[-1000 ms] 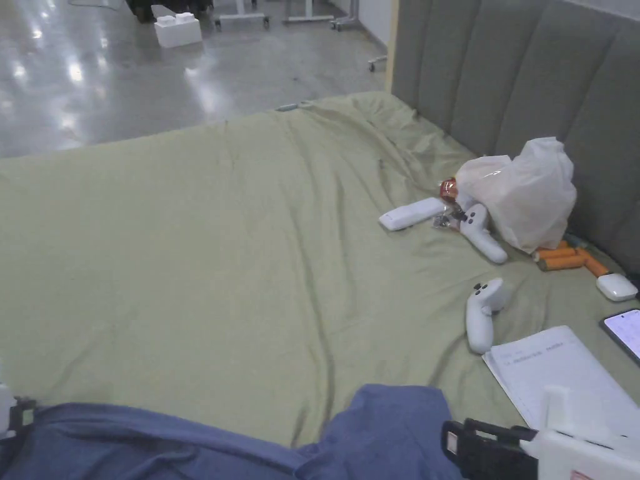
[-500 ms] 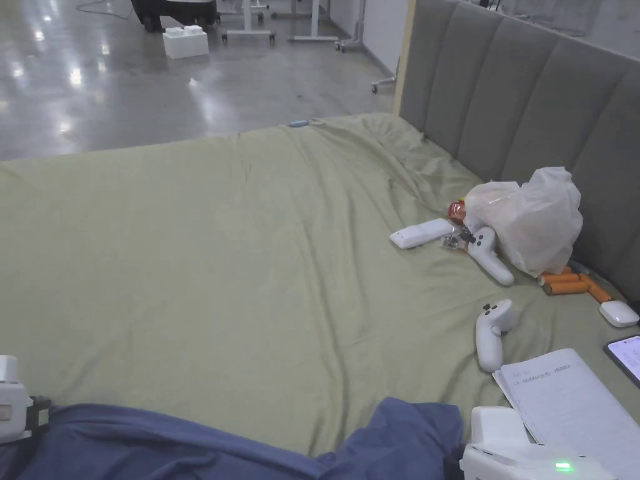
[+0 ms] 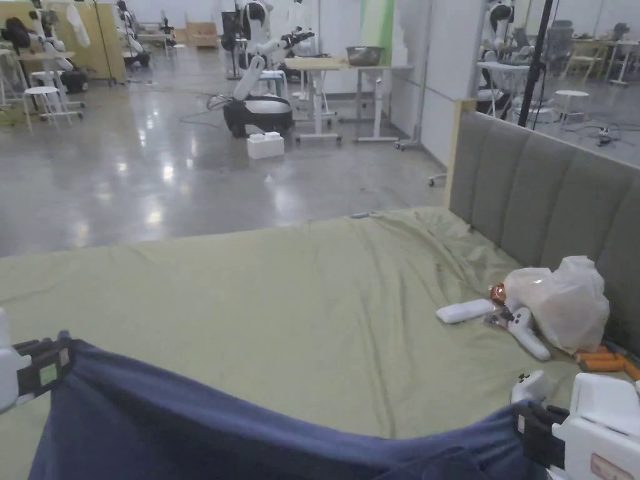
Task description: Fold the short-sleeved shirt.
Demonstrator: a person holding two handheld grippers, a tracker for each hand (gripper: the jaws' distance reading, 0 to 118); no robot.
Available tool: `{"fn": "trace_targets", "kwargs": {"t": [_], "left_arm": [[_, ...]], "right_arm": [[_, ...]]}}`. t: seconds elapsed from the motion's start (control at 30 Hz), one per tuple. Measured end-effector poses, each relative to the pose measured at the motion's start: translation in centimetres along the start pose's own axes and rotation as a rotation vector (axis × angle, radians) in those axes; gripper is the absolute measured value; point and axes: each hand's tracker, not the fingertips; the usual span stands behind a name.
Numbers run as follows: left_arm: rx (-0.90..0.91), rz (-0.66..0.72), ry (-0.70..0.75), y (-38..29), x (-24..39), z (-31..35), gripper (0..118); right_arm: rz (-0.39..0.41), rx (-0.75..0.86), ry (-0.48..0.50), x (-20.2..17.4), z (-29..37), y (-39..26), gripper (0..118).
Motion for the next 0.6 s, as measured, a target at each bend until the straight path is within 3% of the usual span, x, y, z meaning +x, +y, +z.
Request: {"fn": "trace_targets", "kwargs": {"t": [0.2,0.43,0.6], "left_arm": [[0.199,0.025,0.023,6.0,-0.3,12.0,0],[0.418,-0.008,0.078,11.5,1.5,21.0,0],[0.505,-0.021,0.110,15.3,2.3,24.5,0]], "right_arm": [[0.073,0.244,0.069,-2.2,5.5,9.0,0],[0.196,0.474,0.109,-6.8,11.6,21.0,0],[0.289,0.592,0.057,-10.3,14.3,28.7,0]]}}
